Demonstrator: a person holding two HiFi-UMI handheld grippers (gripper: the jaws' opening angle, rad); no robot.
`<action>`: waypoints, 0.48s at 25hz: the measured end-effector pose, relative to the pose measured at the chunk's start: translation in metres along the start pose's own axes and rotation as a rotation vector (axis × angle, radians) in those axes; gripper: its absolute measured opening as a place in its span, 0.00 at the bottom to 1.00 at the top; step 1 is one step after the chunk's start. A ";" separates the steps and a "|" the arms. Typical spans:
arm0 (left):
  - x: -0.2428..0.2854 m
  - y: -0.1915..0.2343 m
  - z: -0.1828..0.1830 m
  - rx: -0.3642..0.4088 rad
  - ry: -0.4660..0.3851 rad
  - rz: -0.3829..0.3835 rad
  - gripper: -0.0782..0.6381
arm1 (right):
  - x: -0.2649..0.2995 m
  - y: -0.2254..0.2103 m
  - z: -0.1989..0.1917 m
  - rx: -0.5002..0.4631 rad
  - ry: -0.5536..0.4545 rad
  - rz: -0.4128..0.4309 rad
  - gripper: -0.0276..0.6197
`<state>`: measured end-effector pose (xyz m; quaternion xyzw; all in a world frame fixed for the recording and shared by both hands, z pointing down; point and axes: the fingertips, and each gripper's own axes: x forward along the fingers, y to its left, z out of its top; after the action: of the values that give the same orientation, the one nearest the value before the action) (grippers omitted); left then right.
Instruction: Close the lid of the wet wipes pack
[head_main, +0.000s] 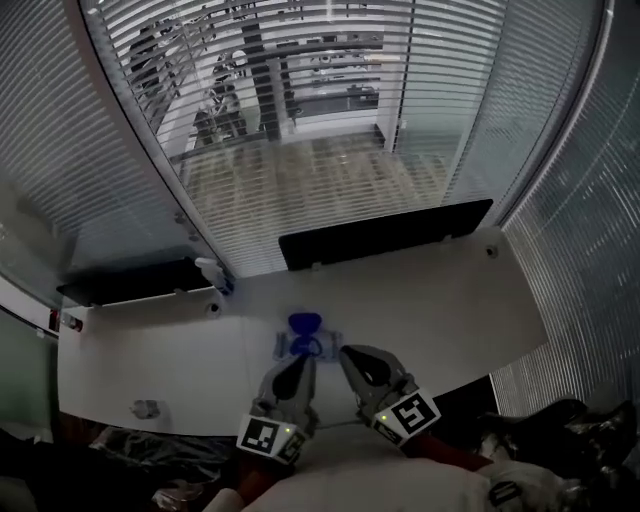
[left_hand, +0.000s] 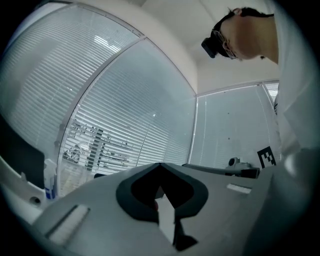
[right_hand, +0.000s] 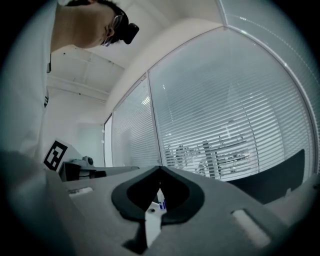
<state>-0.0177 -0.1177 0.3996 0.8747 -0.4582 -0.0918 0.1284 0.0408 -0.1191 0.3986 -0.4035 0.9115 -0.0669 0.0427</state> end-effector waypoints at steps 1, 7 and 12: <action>0.003 -0.001 -0.003 -0.004 0.009 0.000 0.11 | -0.003 -0.003 -0.002 0.010 0.001 -0.007 0.04; 0.016 -0.002 -0.009 0.006 0.026 0.004 0.11 | -0.011 -0.017 -0.001 0.010 0.000 -0.018 0.04; 0.014 0.006 -0.008 -0.011 0.029 0.025 0.11 | 0.001 -0.015 -0.001 0.008 0.014 0.001 0.04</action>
<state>-0.0125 -0.1314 0.4088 0.8695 -0.4667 -0.0801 0.1408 0.0511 -0.1296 0.4019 -0.4025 0.9117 -0.0732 0.0377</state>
